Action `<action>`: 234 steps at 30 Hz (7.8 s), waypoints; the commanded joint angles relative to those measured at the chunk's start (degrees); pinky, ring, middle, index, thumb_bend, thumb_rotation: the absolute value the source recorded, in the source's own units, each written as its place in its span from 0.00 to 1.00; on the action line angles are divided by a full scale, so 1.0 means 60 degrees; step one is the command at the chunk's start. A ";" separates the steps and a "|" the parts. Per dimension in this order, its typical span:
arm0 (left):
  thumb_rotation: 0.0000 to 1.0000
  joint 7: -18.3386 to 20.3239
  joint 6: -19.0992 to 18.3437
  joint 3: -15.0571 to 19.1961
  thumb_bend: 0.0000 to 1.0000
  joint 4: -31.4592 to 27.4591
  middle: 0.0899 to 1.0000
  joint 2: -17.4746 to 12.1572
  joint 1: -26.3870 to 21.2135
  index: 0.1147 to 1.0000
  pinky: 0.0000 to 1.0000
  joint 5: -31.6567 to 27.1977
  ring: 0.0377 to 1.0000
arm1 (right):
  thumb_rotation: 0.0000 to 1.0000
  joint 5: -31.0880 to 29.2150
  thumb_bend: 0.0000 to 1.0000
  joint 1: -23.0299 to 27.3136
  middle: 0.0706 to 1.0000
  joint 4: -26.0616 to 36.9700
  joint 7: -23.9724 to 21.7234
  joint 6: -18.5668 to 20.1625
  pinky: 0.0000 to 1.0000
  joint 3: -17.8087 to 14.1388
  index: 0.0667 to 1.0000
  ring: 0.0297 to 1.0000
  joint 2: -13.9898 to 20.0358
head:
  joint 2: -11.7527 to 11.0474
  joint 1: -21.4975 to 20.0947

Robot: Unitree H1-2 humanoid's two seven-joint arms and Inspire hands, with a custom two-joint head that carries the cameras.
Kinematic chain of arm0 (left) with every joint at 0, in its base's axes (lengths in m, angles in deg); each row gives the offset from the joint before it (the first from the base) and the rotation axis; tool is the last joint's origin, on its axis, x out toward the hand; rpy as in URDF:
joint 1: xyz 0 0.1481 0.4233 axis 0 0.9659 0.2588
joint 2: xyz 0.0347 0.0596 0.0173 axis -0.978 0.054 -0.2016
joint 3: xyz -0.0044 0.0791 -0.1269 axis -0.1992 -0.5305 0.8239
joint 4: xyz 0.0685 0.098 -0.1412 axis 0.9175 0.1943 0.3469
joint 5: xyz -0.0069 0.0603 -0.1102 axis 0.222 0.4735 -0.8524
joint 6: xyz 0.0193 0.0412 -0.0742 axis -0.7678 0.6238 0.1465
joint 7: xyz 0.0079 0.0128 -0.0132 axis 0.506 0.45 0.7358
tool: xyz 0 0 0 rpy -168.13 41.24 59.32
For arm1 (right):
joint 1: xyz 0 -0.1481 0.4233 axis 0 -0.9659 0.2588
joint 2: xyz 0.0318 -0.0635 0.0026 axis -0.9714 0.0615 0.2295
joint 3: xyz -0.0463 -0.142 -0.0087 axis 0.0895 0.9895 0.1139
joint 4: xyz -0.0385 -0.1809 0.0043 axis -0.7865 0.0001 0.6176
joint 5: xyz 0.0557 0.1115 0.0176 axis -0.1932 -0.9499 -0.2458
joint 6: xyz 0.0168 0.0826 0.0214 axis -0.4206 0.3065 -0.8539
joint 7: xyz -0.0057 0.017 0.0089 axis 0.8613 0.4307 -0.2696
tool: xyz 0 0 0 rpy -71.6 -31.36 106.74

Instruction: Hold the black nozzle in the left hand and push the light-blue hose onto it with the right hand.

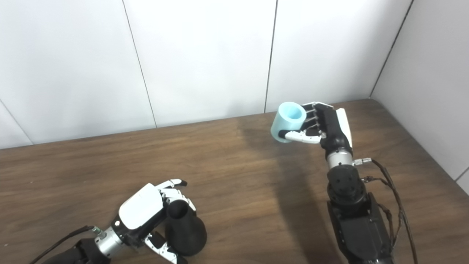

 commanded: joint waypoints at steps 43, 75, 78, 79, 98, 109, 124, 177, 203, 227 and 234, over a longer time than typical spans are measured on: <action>0.00 0.2147 0.0016 0.2378 0.50 0.1908 0.43 0.1566 0.2007 0.38 0.80 0.1496 0.51 | 0.00 -0.1029 0.52 -0.0448 0.44 0.4539 -0.4995 0.0227 0.33 -0.0617 0.48 0.39 -0.1160 | 0.0841 0.2161; 0.00 0.2701 -0.0115 0.2488 0.50 0.1599 0.44 0.1564 0.2236 0.38 0.81 0.1754 0.50 | 0.00 0.3172 0.51 -0.0150 0.43 0.5217 -0.9087 0.0226 0.26 -0.1326 0.50 0.36 -0.4731 | 0.0919 0.2641; 0.00 0.2701 -0.0125 0.2455 0.50 0.1620 0.43 0.1555 0.2233 0.38 0.81 0.1818 0.50 | 0.00 0.3245 0.51 -0.0175 0.42 0.5183 -0.8880 0.0226 0.26 -0.1102 0.50 0.36 -0.4510 | 0.0937 0.2646; 0.00 0.2739 -0.0156 0.2456 0.50 0.1566 0.43 0.1547 0.2245 0.38 0.81 0.1823 0.51 | 0.00 0.3281 0.51 -0.0180 0.42 0.5167 -0.8804 0.0226 0.26 -0.1043 0.50 0.36 -0.4463 | 0.0934 0.2648; 0.00 0.2677 -0.0227 0.2456 0.50 0.1634 0.43 0.1596 0.2260 0.38 0.81 0.1903 0.51 | 0.00 0.2260 0.51 -0.0953 0.44 0.4065 -0.5298 -0.1142 0.27 0.0986 0.51 0.36 -0.2969 | 0.0910 0.2759; 0.00 0.2654 -0.0221 0.2471 0.50 0.1577 0.43 0.1622 0.2294 0.39 0.81 0.1899 0.50 | 0.00 0.1925 0.51 -0.1279 0.43 0.3624 -0.4103 -0.1589 0.25 0.1735 0.51 0.35 -0.2756 | 0.0896 0.2824; 0.00 0.2730 -0.0270 0.2447 0.50 0.1554 0.43 0.1629 0.2268 0.39 0.81 0.1946 0.50 | 0.00 0.1679 0.51 -0.1398 0.44 0.3646 -0.3833 -0.1209 0.27 0.2269 0.51 0.36 -0.2308 | 0.0869 0.2844; 0.00 0.1904 -0.0020 0.2218 0.50 0.2874 0.43 0.1891 0.2129 0.38 0.86 0.2297 0.50 | 0.58 0.1231 1.00 -0.1732 1.00 0.3158 -0.3410 -0.1494 0.92 0.1828 1.00 1.00 -0.0831 | -0.0004 0.2734; 0.00 0.2170 -0.0188 0.2204 0.50 0.2920 0.43 0.2095 0.1921 0.39 0.83 0.2175 0.50 | 0.85 0.6193 0.90 -0.1658 1.00 0.4380 -0.3241 -0.5070 0.99 0.3355 1.00 1.00 -0.0176 | -0.0071 0.2833; 0.00 0.2410 -0.0297 0.2220 0.50 0.2519 0.41 0.2002 0.2027 0.41 0.82 0.2157 0.50 | 0.70 0.7287 0.93 -0.2164 0.93 0.3826 -0.4364 -0.5493 0.96 0.3969 0.89 1.00 -0.0419 | -0.0021 0.2906; 0.00 0.2366 -0.0364 0.2182 0.50 0.2402 0.41 0.1967 0.2077 0.43 0.81 0.2270 0.49 | 0.73 0.7877 0.92 -0.2442 0.94 0.3563 -0.4562 -0.5486 0.94 0.4266 0.88 1.00 -0.0425 | 0.0043 0.2916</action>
